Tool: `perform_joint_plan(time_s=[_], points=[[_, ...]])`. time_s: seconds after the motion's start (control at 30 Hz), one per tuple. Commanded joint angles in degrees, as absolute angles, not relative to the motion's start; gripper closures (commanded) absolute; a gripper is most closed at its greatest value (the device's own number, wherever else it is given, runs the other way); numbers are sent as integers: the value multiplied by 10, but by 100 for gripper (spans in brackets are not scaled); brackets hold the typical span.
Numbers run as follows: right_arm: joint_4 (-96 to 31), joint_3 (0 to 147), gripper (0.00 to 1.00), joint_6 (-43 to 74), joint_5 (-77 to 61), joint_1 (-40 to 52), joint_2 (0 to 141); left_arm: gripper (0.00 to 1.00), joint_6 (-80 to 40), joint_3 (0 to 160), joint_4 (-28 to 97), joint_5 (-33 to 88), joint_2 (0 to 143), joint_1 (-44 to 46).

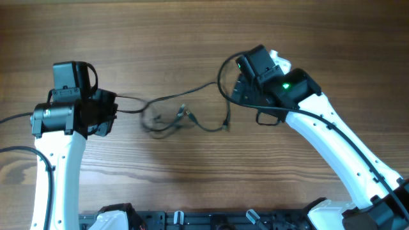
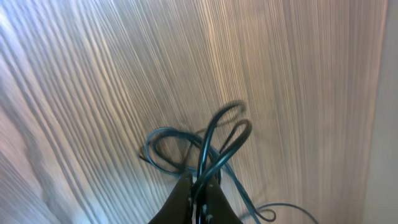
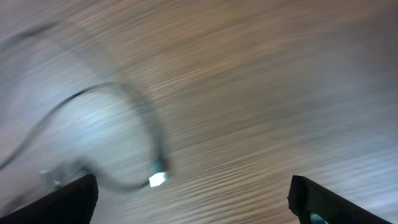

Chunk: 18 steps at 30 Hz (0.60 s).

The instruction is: Untangle cables

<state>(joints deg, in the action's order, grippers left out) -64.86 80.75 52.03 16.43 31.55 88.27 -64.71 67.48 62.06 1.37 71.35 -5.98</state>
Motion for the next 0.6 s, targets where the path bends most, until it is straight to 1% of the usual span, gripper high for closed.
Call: perform_joint_plan(time_s=[0.0, 0.03, 0.07, 0.1, 0.13, 0.17, 0.2, 0.23, 0.27, 0.33, 0.4, 0.57], points=[[-662, 810, 0, 591, 287, 309, 883, 96, -668, 677, 617, -65, 723, -60], [-660, 810, 0, 594, 279, 308, 883, 96, -667, 677, 613, -43, 729, -60], [-645, 810, 0, 594, 241, 307, 883, 96, -657, 677, 603, 5, 732, -60], [-621, 810, 0, 567, 182, 307, 883, 96, -625, 677, 580, 79, 731, -60], [-579, 810, 0, 496, 93, 307, 883, 96, -587, 677, 542, 180, 730, -60], [-532, 810, 0, 408, -21, 308, 883, 96, -575, 677, 489, 323, 730, -60], [-495, 810, 0, 349, -137, 308, 883, 96, -585, 677, 443, 419, 730, -60], [-475, 810, 0, 328, -213, 308, 883, 96, -624, 677, 415, 475, 730, -55], [-470, 810, 0, 328, -242, 310, 883, 96, -656, 677, 408, 489, 730, -50], [-470, 810, 0, 328, -253, 322, 883, 96, -690, 677, 408, 488, 730, -40], [-469, 810, 0, 340, -235, 341, 889, 96, -746, 677, 407, 491, 730, -39], [-473, 809, 0, 471, -108, 377, 898, 96, -834, 677, 325, 559, 730, -39]])
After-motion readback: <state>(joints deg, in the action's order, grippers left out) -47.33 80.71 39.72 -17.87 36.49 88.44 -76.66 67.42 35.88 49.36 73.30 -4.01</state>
